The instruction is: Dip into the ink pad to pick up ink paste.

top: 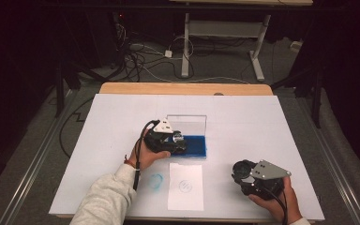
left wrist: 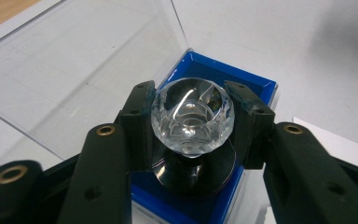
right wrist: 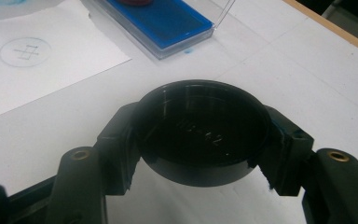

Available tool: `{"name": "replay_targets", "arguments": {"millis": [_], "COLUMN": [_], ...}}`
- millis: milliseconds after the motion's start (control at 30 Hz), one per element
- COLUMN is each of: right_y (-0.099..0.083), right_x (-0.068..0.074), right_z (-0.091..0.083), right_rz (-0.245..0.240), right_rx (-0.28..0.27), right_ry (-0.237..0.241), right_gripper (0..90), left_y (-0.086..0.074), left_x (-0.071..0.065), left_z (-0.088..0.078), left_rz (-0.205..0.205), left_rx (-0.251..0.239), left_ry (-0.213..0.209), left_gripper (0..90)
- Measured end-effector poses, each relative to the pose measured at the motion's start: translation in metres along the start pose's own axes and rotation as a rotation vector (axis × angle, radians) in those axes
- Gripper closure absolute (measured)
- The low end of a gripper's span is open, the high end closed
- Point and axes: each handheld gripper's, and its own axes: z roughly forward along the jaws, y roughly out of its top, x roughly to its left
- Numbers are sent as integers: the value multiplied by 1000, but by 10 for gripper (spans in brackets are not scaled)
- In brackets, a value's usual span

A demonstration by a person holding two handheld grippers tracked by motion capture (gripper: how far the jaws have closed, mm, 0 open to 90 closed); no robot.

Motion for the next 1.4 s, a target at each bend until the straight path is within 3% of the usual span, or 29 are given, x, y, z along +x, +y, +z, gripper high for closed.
{"name": "replay_targets", "arguments": {"millis": [167, 267, 633, 1400], "right_y": [0, 0, 0, 0], "right_x": [1, 0, 1, 1], "right_z": [0, 0, 1, 0], "right_rz": [-4, -2, 5, 1], "right_rx": [5, 4, 11, 16], "right_ry": [0, 1, 12, 12], "right_gripper": [383, 383, 383, 383], "left_y": [5, 8, 15, 12], "left_x": [0, -4, -5, -4], "left_z": [0, -1, 2, 0], "left_rz": [-23, -17, -39, -47], "left_rx": [41, 70, 110, 102], "left_ry": [0, 14, 30, 18], "left_gripper": [550, 550, 550, 549]}}
